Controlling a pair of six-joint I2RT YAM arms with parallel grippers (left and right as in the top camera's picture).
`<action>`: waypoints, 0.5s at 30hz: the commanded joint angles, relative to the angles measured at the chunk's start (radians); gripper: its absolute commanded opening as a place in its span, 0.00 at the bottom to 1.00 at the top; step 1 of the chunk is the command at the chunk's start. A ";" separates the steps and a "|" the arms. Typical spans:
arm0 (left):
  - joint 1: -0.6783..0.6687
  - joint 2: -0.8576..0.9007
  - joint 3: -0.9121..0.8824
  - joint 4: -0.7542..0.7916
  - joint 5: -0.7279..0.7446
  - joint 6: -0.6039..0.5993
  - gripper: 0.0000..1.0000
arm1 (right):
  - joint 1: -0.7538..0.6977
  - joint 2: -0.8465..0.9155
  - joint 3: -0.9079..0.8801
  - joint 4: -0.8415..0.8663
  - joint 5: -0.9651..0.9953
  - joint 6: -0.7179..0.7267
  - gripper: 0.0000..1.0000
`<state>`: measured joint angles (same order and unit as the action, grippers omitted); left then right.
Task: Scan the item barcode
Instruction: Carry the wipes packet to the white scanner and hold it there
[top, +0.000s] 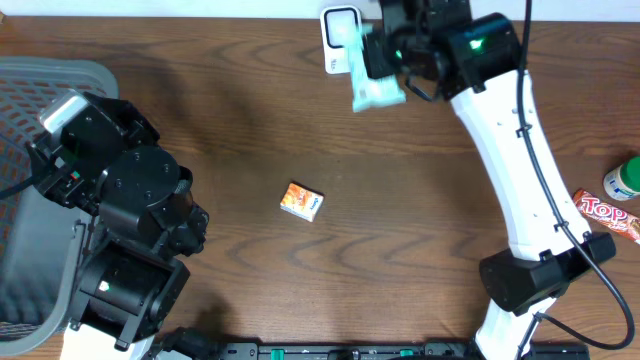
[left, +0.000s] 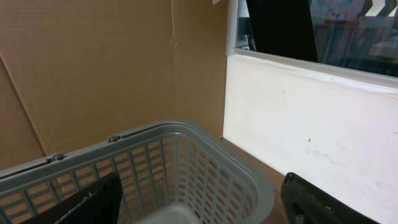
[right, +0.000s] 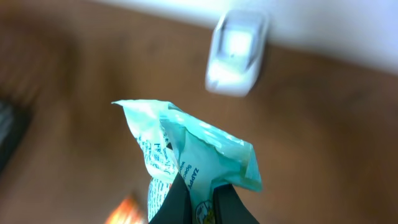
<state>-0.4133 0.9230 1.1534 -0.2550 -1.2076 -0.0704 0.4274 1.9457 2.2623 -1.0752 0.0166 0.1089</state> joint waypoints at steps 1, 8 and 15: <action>0.005 -0.001 0.000 0.001 -0.016 0.013 0.82 | 0.027 0.011 0.012 0.139 0.352 -0.072 0.01; 0.005 -0.001 0.000 0.001 -0.016 0.013 0.82 | 0.030 0.143 0.012 0.497 0.406 -0.296 0.02; 0.005 -0.001 0.000 0.001 -0.016 0.013 0.82 | 0.040 0.310 0.012 0.887 0.496 -0.454 0.02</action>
<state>-0.4133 0.9230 1.1534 -0.2562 -1.2076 -0.0704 0.4530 2.2002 2.2665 -0.2642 0.4309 -0.2203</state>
